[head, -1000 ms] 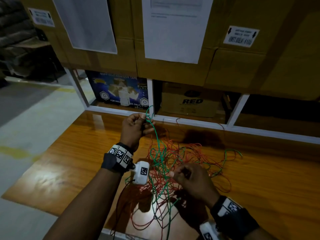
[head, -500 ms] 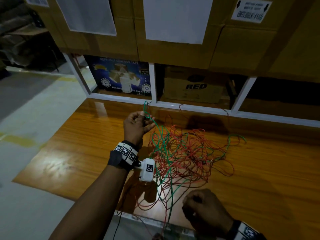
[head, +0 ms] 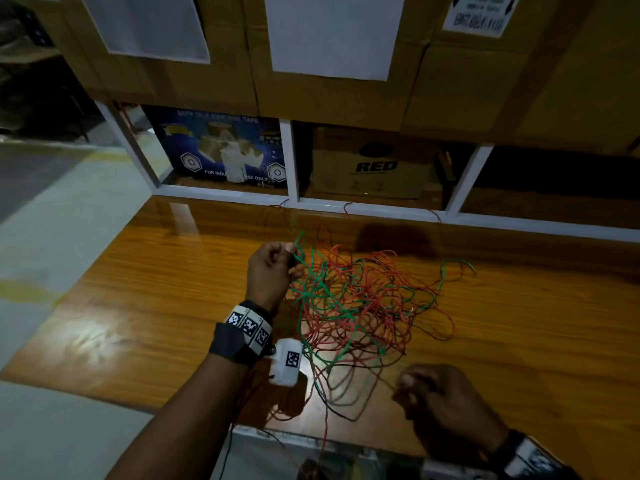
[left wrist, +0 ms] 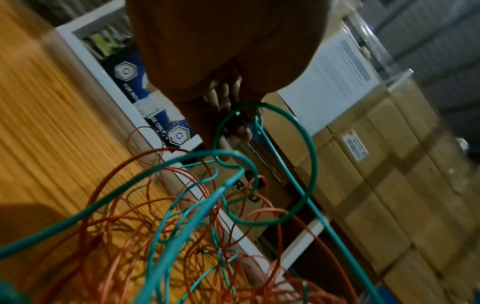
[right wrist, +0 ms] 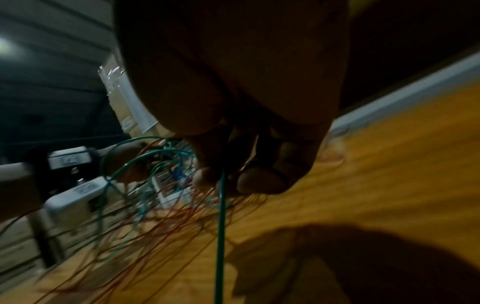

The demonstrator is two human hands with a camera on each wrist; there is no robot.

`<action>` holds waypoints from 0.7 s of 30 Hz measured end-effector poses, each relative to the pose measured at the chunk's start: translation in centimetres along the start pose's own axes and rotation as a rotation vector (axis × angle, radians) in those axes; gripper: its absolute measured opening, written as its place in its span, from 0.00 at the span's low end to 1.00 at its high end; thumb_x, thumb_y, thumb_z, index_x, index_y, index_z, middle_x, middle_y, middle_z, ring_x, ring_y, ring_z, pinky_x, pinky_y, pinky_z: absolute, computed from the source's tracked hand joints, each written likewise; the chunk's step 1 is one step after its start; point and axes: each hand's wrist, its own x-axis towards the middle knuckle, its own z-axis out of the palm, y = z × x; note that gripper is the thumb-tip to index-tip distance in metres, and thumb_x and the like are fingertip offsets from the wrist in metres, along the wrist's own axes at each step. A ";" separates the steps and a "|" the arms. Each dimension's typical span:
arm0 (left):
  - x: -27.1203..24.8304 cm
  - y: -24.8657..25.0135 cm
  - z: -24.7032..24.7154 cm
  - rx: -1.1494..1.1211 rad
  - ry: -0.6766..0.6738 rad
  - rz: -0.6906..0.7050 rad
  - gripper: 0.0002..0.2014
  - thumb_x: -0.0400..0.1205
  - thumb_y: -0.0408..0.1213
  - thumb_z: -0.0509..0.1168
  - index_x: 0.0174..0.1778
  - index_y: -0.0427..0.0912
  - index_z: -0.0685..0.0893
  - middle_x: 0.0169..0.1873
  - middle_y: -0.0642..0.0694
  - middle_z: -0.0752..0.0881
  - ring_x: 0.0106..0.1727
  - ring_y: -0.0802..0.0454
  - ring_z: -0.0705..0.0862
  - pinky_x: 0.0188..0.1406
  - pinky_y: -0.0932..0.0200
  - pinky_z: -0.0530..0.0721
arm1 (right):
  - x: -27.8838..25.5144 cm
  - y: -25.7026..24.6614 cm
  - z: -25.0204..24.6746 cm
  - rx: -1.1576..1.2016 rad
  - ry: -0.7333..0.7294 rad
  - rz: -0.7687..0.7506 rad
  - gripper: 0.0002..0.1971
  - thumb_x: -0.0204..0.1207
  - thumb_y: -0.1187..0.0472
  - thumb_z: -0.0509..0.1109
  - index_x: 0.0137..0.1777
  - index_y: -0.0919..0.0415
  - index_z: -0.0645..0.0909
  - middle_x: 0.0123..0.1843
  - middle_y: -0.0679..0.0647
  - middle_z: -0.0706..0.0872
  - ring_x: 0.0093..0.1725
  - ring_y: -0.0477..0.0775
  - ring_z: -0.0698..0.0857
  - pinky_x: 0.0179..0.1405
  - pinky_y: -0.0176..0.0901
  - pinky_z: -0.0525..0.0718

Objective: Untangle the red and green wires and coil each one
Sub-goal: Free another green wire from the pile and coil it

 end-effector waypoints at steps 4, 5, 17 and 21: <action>-0.8 -0.6 1.1 0.155 -0.097 -0.016 0.08 0.89 0.38 0.67 0.45 0.42 0.85 0.44 0.40 0.90 0.49 0.41 0.90 0.44 0.47 0.93 | -2.0 -0.8 -4.0 -0.187 0.108 -0.057 0.17 0.84 0.59 0.73 0.34 0.40 0.88 0.32 0.50 0.90 0.36 0.45 0.90 0.40 0.46 0.82; -0.7 -0.6 1.3 0.235 -0.101 0.015 0.07 0.88 0.41 0.68 0.46 0.46 0.86 0.45 0.43 0.91 0.50 0.41 0.90 0.48 0.39 0.93 | -2.5 -1.1 -4.1 -0.177 0.105 -0.065 0.18 0.84 0.59 0.73 0.34 0.39 0.87 0.32 0.49 0.90 0.36 0.45 0.89 0.39 0.42 0.81; -18.7 0.6 10.0 0.668 -0.922 0.642 0.24 0.82 0.38 0.73 0.75 0.40 0.80 0.65 0.42 0.87 0.67 0.45 0.85 0.68 0.51 0.82 | -5.0 -2.5 -5.8 -0.192 0.096 -0.320 0.11 0.85 0.55 0.69 0.42 0.47 0.90 0.40 0.40 0.92 0.43 0.40 0.90 0.44 0.47 0.85; -17.4 -3.9 9.2 0.874 -0.655 0.615 0.20 0.81 0.44 0.70 0.68 0.45 0.86 0.51 0.47 0.91 0.53 0.47 0.87 0.54 0.52 0.84 | -8.3 -2.1 -12.1 -0.129 0.268 -0.164 0.13 0.81 0.48 0.69 0.37 0.49 0.89 0.27 0.40 0.85 0.28 0.44 0.83 0.34 0.45 0.79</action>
